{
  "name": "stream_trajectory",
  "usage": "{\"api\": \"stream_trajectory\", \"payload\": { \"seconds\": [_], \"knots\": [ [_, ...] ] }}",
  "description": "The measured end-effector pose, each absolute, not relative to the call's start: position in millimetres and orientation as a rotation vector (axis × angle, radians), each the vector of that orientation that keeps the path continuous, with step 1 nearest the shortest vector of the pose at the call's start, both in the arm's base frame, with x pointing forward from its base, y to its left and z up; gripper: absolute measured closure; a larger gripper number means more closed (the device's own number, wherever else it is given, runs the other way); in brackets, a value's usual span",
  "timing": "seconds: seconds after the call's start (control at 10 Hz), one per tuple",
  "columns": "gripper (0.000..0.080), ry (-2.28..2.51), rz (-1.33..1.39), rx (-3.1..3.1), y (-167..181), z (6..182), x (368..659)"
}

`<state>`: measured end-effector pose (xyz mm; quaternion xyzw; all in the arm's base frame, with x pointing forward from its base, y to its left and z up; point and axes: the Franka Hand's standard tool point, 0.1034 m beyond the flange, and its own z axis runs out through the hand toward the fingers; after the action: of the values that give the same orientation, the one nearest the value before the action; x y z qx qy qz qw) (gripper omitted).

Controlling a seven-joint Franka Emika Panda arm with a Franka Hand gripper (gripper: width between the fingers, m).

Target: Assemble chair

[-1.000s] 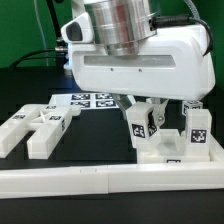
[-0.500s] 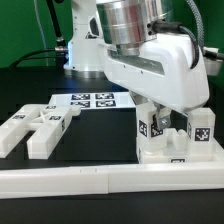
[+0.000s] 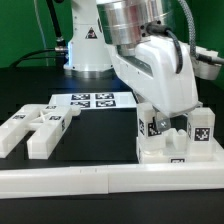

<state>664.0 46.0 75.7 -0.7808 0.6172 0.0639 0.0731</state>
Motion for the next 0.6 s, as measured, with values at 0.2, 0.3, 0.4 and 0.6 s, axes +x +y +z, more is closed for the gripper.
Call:
{"api": "stream_trajectory", "payload": {
  "seconds": [0.2,0.3,0.4,0.6],
  "knots": [
    [0.0179,1.699,0.178,-2.452,44.4,78.0,664.5],
    [0.0158,1.589,0.169,-2.52,44.7,76.9,664.1],
    [0.0158,1.526,0.164,-2.557,44.7,76.4,663.9],
    [0.0151,1.303,0.144,-2.67,44.6,75.8,663.7]
  ]
}}
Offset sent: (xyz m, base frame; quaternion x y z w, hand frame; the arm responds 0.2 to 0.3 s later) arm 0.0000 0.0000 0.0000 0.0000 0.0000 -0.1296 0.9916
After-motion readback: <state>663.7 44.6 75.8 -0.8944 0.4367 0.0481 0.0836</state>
